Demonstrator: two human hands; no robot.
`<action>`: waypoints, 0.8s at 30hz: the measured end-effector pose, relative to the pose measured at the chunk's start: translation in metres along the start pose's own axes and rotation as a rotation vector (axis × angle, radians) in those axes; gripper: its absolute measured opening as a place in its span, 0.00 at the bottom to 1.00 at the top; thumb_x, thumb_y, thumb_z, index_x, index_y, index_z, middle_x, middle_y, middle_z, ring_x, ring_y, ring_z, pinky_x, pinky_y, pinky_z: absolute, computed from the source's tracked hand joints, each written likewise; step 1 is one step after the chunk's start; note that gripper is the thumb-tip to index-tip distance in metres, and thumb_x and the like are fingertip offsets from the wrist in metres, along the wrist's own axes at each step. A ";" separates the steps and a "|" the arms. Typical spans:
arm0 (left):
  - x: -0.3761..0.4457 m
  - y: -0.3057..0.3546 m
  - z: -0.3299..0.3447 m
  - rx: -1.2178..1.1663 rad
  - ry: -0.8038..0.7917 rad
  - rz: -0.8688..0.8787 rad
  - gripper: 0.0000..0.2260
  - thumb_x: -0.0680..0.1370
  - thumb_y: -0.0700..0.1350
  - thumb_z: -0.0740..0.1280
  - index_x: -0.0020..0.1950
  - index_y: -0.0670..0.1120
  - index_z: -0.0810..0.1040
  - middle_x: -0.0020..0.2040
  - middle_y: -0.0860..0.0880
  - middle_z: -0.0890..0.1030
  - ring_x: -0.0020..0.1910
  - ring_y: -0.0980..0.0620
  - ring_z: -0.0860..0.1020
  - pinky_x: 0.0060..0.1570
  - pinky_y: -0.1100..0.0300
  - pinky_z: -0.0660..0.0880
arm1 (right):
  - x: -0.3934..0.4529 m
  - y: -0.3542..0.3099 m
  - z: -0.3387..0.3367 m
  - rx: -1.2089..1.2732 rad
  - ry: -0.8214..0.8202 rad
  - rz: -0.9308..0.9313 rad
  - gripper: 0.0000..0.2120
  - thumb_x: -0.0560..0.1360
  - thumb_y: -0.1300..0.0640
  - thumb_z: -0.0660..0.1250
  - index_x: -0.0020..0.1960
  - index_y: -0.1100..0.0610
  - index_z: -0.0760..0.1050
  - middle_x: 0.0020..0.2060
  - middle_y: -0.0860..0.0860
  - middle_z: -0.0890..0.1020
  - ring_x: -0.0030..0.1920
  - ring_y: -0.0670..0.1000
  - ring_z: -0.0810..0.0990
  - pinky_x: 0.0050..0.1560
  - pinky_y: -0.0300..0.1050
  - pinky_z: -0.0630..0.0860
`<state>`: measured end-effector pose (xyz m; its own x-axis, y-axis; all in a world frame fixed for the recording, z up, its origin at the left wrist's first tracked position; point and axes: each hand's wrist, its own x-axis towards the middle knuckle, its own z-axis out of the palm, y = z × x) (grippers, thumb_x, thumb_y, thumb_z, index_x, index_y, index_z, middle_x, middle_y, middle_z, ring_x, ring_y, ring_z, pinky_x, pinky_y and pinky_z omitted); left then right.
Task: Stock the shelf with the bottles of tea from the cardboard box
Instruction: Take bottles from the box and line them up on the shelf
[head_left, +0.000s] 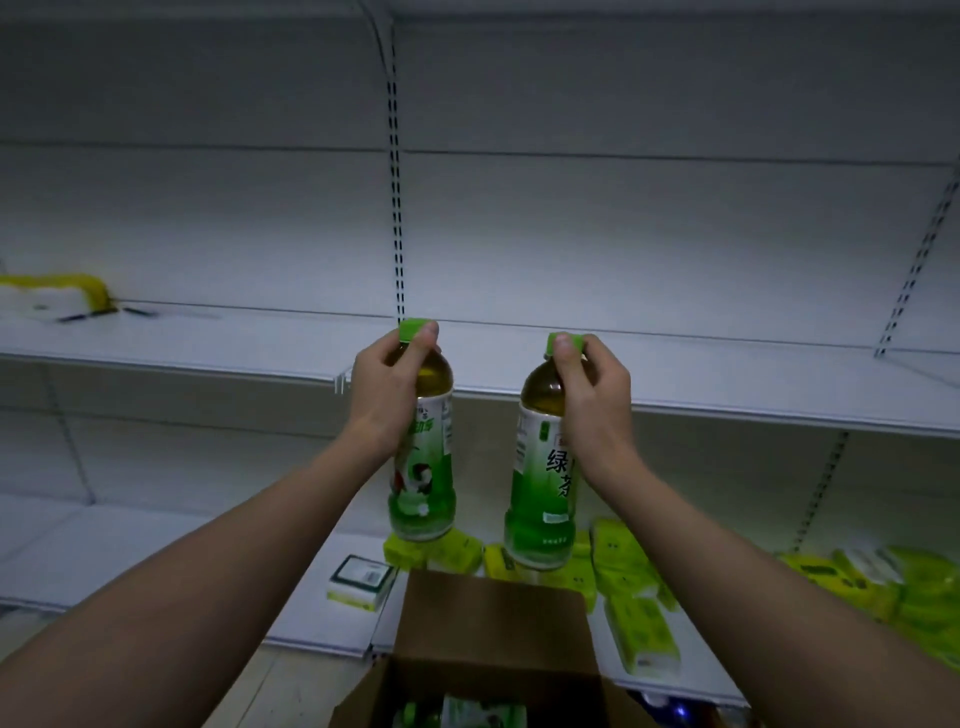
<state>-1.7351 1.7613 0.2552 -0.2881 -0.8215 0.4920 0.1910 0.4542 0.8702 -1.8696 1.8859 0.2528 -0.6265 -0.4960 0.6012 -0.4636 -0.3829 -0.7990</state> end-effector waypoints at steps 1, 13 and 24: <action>0.005 0.004 0.000 0.005 0.003 0.003 0.13 0.78 0.53 0.66 0.41 0.45 0.80 0.41 0.45 0.80 0.43 0.47 0.77 0.45 0.54 0.73 | 0.004 -0.004 0.001 -0.012 -0.010 -0.022 0.16 0.80 0.50 0.62 0.39 0.60 0.73 0.32 0.49 0.74 0.36 0.47 0.73 0.41 0.45 0.71; 0.095 0.045 0.013 -0.029 0.104 0.065 0.14 0.77 0.58 0.65 0.40 0.48 0.79 0.40 0.48 0.79 0.44 0.47 0.78 0.48 0.51 0.75 | 0.097 -0.026 0.021 -0.029 0.024 -0.091 0.16 0.79 0.47 0.62 0.35 0.54 0.70 0.29 0.47 0.71 0.30 0.41 0.69 0.32 0.30 0.67; 0.191 0.001 0.036 0.027 0.100 0.100 0.14 0.77 0.58 0.64 0.42 0.48 0.79 0.41 0.50 0.80 0.45 0.50 0.78 0.49 0.53 0.74 | 0.191 0.030 0.076 -0.007 0.156 -0.040 0.16 0.78 0.45 0.62 0.37 0.54 0.72 0.33 0.49 0.74 0.36 0.48 0.72 0.38 0.41 0.68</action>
<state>-1.8240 1.6175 0.3506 -0.1737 -0.8015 0.5722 0.1882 0.5433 0.8182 -1.9554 1.7201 0.3449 -0.6968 -0.3536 0.6241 -0.4939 -0.3944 -0.7749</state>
